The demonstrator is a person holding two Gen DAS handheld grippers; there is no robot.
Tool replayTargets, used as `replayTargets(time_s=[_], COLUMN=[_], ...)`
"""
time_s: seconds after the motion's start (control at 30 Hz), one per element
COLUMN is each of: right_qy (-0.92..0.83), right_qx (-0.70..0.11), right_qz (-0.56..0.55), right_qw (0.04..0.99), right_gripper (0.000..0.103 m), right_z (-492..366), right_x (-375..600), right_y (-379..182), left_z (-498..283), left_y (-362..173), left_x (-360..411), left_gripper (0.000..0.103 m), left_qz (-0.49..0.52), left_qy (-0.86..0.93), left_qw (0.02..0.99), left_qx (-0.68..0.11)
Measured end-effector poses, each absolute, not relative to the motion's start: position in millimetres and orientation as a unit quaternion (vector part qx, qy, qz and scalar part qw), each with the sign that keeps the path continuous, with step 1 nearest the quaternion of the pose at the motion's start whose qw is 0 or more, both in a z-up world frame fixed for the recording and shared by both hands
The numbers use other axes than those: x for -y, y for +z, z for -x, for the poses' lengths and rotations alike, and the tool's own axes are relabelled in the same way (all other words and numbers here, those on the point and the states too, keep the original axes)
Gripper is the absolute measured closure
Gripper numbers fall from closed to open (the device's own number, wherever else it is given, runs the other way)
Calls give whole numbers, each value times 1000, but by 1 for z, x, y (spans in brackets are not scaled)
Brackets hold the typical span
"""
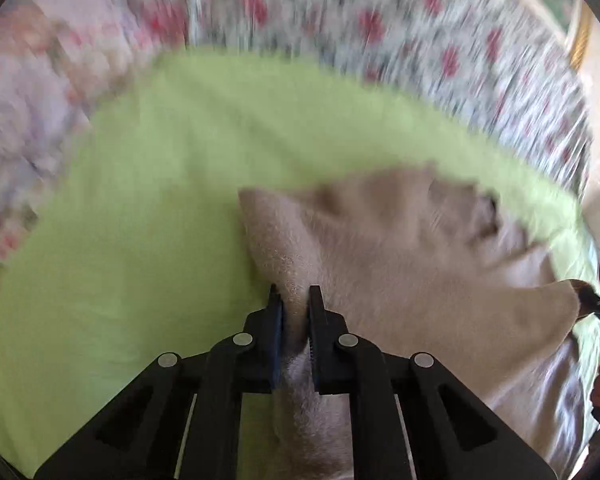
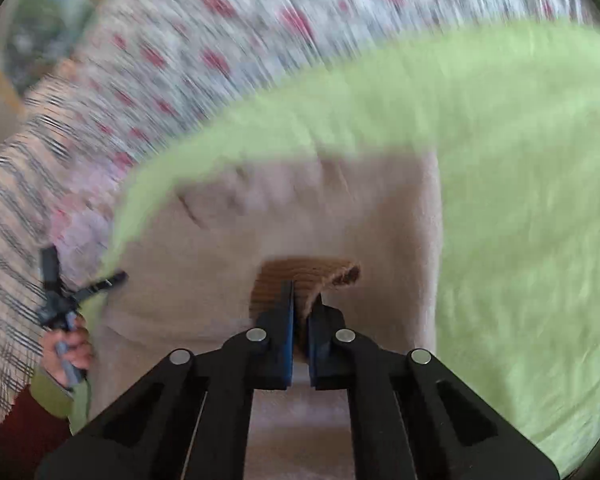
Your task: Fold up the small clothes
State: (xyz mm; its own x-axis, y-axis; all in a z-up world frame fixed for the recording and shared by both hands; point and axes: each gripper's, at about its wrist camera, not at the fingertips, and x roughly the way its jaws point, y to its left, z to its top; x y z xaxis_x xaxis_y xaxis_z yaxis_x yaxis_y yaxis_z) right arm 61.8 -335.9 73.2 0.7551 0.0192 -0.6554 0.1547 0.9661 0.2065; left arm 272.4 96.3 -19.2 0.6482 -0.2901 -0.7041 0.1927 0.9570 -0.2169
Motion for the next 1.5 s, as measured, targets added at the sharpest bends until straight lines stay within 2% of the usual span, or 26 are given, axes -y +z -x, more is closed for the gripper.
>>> replayTargets(time_s=[0.07,0.23,0.33,0.47,0.6,0.77,0.9,1.07,1.33,1.47,1.5], right_qy=[-43,-110,-149,-157,-78,-110,-117,-86,-27,-28,-26], right_qx=[-326,-440,-473,-442,-416,-515,-486,-449,-457,-463,-465], right_qz=[-80,-60,-63,-90,-88,-91,-125,-142,-144,-151,-149], right_qw=[941,889,866,878,902,845,857,878,877,873,873], right_gripper=[97,98,100,99,99,99,99,98,98,98,98], right_z=[-59,-85,-85,-70,-72,-96,-64,-10,45,66,69], right_x=[327,343,356,353,322,324,327,313,280,275,272], right_y=[85,35,13,30,45,-4,16,45,35,25,24], left_z=[-258,-268,-277,-274,-263,-268,-246,-173,-41,-13,-13], left_y=[-10,-31,-37,-37,-32,-42,-26,-2,9,-11,-17], left_x=[-94,-90,-89,-87,-87,-90,-100,-104,-112,-109,-108], left_gripper=[94,94,93,90,87,87,87,84,47,41,37], left_qz=[62,36,26,4,-5,-27,-11,-14,44,124,137], left_qy=[-126,-86,-76,-71,-68,-28,-34,-33,-36,-89,-94], left_qw=[924,922,917,914,915,909,910,915,898,840,825], left_qx=[-356,-377,-390,-400,-397,-415,-413,-401,-436,-521,-540])
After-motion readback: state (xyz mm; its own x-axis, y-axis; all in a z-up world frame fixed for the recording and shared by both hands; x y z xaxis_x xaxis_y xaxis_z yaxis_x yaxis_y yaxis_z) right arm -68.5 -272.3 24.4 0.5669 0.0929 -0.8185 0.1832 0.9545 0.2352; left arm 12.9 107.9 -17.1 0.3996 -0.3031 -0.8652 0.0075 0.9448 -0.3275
